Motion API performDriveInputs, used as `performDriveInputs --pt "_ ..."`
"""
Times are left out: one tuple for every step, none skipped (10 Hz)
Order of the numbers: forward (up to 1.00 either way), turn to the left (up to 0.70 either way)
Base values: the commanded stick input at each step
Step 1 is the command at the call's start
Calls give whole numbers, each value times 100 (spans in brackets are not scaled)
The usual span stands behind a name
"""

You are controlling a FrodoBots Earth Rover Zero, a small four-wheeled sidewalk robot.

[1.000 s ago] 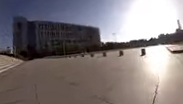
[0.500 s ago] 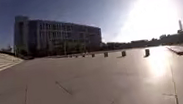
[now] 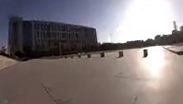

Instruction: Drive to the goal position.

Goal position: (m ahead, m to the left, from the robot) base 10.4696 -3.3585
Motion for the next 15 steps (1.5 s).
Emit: performDriveInputs --pt "70 -35" --pt "70 -35" --pt "70 -35" --pt "70 -35" --pt "70 0" --pt "70 0" --pt "70 0" --pt "70 0" --pt "70 0" --pt "70 0" --pt "70 0" --pt "70 0" --pt "70 0" --pt "70 0" --pt "70 0"
